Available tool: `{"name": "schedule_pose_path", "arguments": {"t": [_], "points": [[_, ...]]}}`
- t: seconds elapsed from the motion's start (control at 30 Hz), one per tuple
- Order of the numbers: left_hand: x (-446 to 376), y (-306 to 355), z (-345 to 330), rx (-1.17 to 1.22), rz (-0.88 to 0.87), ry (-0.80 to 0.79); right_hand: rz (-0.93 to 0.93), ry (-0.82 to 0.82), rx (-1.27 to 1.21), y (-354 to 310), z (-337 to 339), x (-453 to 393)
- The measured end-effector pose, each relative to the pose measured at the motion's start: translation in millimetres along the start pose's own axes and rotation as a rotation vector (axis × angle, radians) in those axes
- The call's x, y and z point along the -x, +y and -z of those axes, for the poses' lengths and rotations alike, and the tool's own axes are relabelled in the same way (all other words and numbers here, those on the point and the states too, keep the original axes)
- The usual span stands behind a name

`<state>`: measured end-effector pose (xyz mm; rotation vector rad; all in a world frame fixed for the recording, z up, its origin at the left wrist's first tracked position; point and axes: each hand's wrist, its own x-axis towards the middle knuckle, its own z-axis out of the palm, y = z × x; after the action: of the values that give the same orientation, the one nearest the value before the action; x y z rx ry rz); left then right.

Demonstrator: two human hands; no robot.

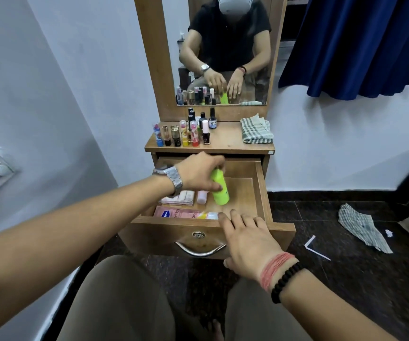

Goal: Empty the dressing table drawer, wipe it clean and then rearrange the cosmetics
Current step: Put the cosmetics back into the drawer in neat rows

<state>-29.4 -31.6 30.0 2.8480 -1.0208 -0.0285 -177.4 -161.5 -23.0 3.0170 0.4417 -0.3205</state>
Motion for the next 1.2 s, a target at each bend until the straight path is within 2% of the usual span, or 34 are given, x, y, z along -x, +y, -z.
{"name": "schedule_pose_path", "arguments": {"t": [0.27,0.47,0.87,0.93,1.03,1.13,1.2], "points": [[10,-22,-39,-0.114,0.068,-0.047,0.002,0.003,-0.001,0,1,-1],[11,-31,-47,-0.242,0.064,-0.083,0.000,-0.001,0.005,0,0,-1],[16,-37,-45,-0.298,0.046,-0.086,0.002,0.010,-0.002,0,1,2],[17,-36,-41,-0.316,0.031,-0.050,0.004,0.015,0.000,0,0,2],[15,-33,-25,-0.333,-0.010,0.092,0.012,0.031,-0.015,1,-1,1],[11,-33,8,-0.213,-0.051,0.271,0.005,0.031,-0.023,2,-2,0],[7,-39,36,-0.128,-0.013,0.382,0.001,0.031,-0.014,1,-4,0]]}}
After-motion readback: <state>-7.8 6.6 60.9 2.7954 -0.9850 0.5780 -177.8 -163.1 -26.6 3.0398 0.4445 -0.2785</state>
